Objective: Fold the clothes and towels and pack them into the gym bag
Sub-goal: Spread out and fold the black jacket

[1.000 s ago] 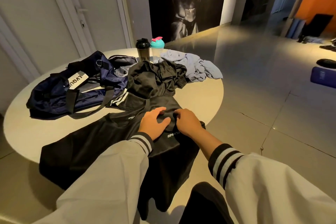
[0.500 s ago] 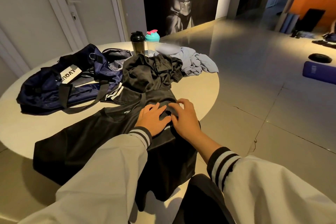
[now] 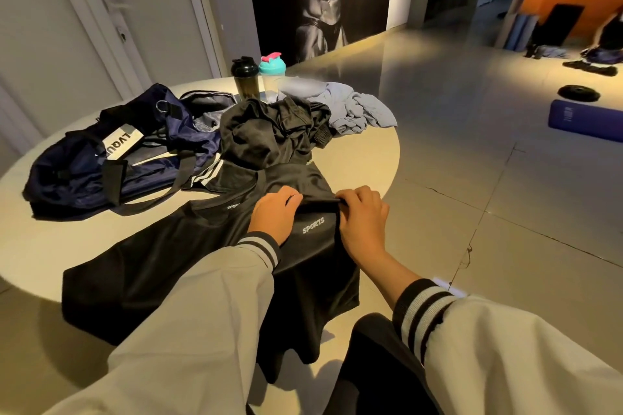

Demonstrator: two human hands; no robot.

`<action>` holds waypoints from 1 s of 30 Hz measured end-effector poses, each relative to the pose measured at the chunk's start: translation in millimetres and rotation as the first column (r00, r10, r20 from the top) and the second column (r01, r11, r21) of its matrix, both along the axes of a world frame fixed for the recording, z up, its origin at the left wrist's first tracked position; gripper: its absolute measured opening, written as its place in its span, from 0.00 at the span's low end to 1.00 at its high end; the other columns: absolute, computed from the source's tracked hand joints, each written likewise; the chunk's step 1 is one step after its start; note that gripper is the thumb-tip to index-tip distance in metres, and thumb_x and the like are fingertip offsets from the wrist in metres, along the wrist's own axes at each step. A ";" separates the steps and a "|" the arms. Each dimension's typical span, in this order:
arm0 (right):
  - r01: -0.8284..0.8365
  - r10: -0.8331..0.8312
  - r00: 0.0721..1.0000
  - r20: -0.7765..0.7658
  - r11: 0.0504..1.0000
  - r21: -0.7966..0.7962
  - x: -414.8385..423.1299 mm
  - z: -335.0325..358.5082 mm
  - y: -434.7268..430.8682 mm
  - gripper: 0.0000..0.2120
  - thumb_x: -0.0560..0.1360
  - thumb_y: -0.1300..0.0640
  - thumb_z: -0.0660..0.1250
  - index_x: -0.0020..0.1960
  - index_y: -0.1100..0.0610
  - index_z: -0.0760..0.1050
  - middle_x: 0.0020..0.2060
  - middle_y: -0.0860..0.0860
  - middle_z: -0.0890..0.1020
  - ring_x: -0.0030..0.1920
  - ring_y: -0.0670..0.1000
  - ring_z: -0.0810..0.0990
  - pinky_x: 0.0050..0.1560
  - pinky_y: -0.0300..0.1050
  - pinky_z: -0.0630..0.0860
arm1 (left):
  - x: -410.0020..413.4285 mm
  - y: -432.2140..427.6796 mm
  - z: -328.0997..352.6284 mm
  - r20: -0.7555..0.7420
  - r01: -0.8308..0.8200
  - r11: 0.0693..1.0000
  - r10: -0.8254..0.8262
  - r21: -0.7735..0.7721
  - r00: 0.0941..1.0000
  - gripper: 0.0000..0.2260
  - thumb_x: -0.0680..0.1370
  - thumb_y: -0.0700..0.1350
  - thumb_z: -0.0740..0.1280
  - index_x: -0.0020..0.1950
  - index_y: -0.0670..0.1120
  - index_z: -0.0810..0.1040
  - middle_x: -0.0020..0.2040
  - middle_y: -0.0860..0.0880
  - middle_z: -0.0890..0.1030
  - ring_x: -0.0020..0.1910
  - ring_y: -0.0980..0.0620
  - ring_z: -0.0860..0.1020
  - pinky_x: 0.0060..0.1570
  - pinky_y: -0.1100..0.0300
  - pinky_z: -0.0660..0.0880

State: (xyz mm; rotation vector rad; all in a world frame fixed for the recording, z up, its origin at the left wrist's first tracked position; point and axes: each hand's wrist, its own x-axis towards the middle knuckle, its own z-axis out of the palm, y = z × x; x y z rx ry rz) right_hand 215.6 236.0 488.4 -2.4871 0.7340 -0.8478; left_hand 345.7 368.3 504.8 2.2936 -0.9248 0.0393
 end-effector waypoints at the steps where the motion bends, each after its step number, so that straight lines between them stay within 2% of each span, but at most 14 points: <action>1: -0.007 0.007 0.997 0.075 1.000 -0.006 -0.5 2.8 1.6 0.10 0.80 0.57 0.64 0.60 0.51 0.78 0.53 0.50 0.75 0.56 0.53 0.69 0.58 0.46 0.62 | -2.7 0.0 1.5 -0.005 0.018 1.000 -0.018 -0.010 1.000 0.10 0.84 0.42 0.58 0.58 0.42 0.77 0.52 0.41 0.80 0.50 0.39 0.76 0.54 0.43 0.73; 3: -0.067 0.065 0.990 0.129 0.998 0.006 0.2 4.9 5.2 0.09 0.81 0.57 0.62 0.60 0.52 0.78 0.53 0.50 0.77 0.54 0.51 0.71 0.59 0.46 0.63 | -6.4 2.5 5.3 -0.045 0.006 0.999 -0.008 -0.042 0.999 0.08 0.85 0.40 0.56 0.53 0.41 0.74 0.48 0.40 0.77 0.44 0.38 0.74 0.51 0.42 0.74; 6: -0.110 0.104 0.993 0.050 0.987 0.120 4.4 2.4 7.1 0.12 0.85 0.52 0.55 0.56 0.52 0.77 0.48 0.49 0.81 0.49 0.52 0.75 0.57 0.49 0.67 | -5.2 2.9 6.6 -0.136 -0.066 0.993 0.052 -0.096 0.989 0.08 0.85 0.44 0.56 0.47 0.45 0.69 0.42 0.41 0.74 0.40 0.39 0.72 0.49 0.44 0.72; 9: -0.112 0.129 0.990 -0.053 0.964 0.243 6.7 1.4 5.4 0.20 0.86 0.50 0.49 0.41 0.56 0.70 0.38 0.52 0.76 0.43 0.58 0.76 0.50 0.52 0.69 | -5.6 2.9 5.3 -0.095 -0.057 0.995 0.049 -0.083 0.994 0.09 0.85 0.40 0.55 0.52 0.40 0.73 0.47 0.38 0.75 0.45 0.35 0.76 0.51 0.41 0.73; 11: -0.119 0.149 0.985 -0.087 0.953 0.279 6.0 4.2 4.7 0.24 0.85 0.47 0.45 0.37 0.57 0.66 0.34 0.52 0.75 0.40 0.57 0.74 0.49 0.52 0.68 | -7.2 1.7 8.0 -0.120 -0.098 0.987 0.083 -0.124 0.989 0.10 0.85 0.39 0.55 0.54 0.37 0.74 0.50 0.36 0.77 0.48 0.34 0.76 0.52 0.41 0.72; 14: -0.137 0.165 0.984 -0.074 0.947 0.292 6.4 5.6 1.3 0.26 0.83 0.42 0.42 0.35 0.53 0.66 0.36 0.50 0.76 0.41 0.53 0.73 0.55 0.54 0.70 | -2.9 2.0 7.7 -0.143 -0.169 0.973 0.147 -0.158 0.979 0.12 0.83 0.35 0.55 0.60 0.37 0.76 0.57 0.37 0.79 0.55 0.37 0.77 0.53 0.49 0.71; 16: -0.150 0.168 0.985 -0.040 0.946 0.289 5.1 5.5 0.0 0.26 0.83 0.40 0.43 0.35 0.51 0.69 0.38 0.48 0.78 0.43 0.52 0.74 0.57 0.54 0.70 | 2.8 4.4 7.2 -0.153 -0.154 0.975 0.130 -0.160 0.980 0.14 0.84 0.39 0.55 0.60 0.40 0.80 0.57 0.41 0.81 0.52 0.43 0.77 0.52 0.57 0.69; 18: -0.178 0.178 0.984 0.020 0.962 0.208 4.0 5.6 -1.2 0.24 0.83 0.41 0.50 0.38 0.49 0.78 0.45 0.48 0.80 0.50 0.51 0.75 0.60 0.52 0.70 | 5.4 5.6 4.0 -0.207 -0.121 0.981 0.089 -0.149 0.974 0.15 0.84 0.46 0.57 0.54 0.44 0.83 0.53 0.45 0.83 0.47 0.49 0.75 0.54 0.59 0.71; 19: -0.188 0.183 0.982 0.047 0.975 0.119 5.3 6.0 -2.0 0.20 0.83 0.44 0.56 0.45 0.50 0.83 0.52 0.49 0.81 0.55 0.51 0.75 0.62 0.50 0.69 | 6.0 5.7 0.6 -0.206 -0.080 0.989 0.054 -0.121 0.977 0.13 0.83 0.48 0.60 0.52 0.46 0.84 0.53 0.47 0.84 0.48 0.50 0.77 0.57 0.56 0.73; 21: -0.231 0.229 0.972 0.059 0.973 0.017 14.8 10.8 -2.7 0.12 0.81 0.54 0.64 0.61 0.55 0.81 0.61 0.52 0.79 0.62 0.52 0.74 0.64 0.47 0.69 | 6.8 4.2 -6.2 -0.119 0.007 0.999 -0.011 -0.035 0.993 0.09 0.80 0.49 0.65 0.52 0.52 0.85 0.62 0.51 0.82 0.62 0.50 0.76 0.67 0.51 0.70; 24: -0.352 0.369 0.918 -0.145 0.927 0.132 36.3 16.4 0.7 0.18 0.80 0.57 0.64 0.70 0.55 0.74 0.65 0.55 0.78 0.65 0.56 0.74 0.64 0.49 0.71 | 14.8 1.0 -11.7 -0.085 0.054 0.994 -0.046 0.098 0.995 0.13 0.80 0.44 0.65 0.61 0.54 0.82 0.74 0.52 0.71 0.77 0.47 0.59 0.76 0.47 0.57; 27: -0.364 0.374 0.844 -0.384 0.926 0.102 47.5 12.2 3.5 0.24 0.82 0.50 0.60 0.75 0.55 0.67 0.71 0.57 0.71 0.72 0.59 0.68 0.70 0.52 0.66 | 21.5 6.7 -0.4 -0.167 0.094 0.995 -0.099 -0.038 0.981 0.15 0.79 0.37 0.63 0.60 0.51 0.82 0.73 0.45 0.72 0.77 0.44 0.60 0.76 0.49 0.56; 29: -0.291 0.283 0.846 -0.452 0.955 0.052 49.2 11.9 2.0 0.23 0.81 0.48 0.56 0.74 0.56 0.68 0.71 0.57 0.70 0.72 0.59 0.66 0.72 0.53 0.64 | 24.3 16.7 7.6 -0.056 -0.026 0.984 0.016 -0.177 0.998 0.15 0.77 0.38 0.60 0.52 0.51 0.84 0.66 0.44 0.79 0.71 0.41 0.70 0.72 0.51 0.61; 30: -0.242 0.232 0.856 -0.462 0.969 0.039 50.3 13.1 2.3 0.22 0.80 0.48 0.55 0.71 0.56 0.70 0.68 0.57 0.72 0.70 0.59 0.68 0.71 0.55 0.64 | 25.3 23.5 12.0 0.023 -0.121 0.979 0.127 -0.162 0.992 0.14 0.77 0.41 0.60 0.52 0.52 0.84 0.63 0.45 0.81 0.67 0.41 0.72 0.69 0.52 0.63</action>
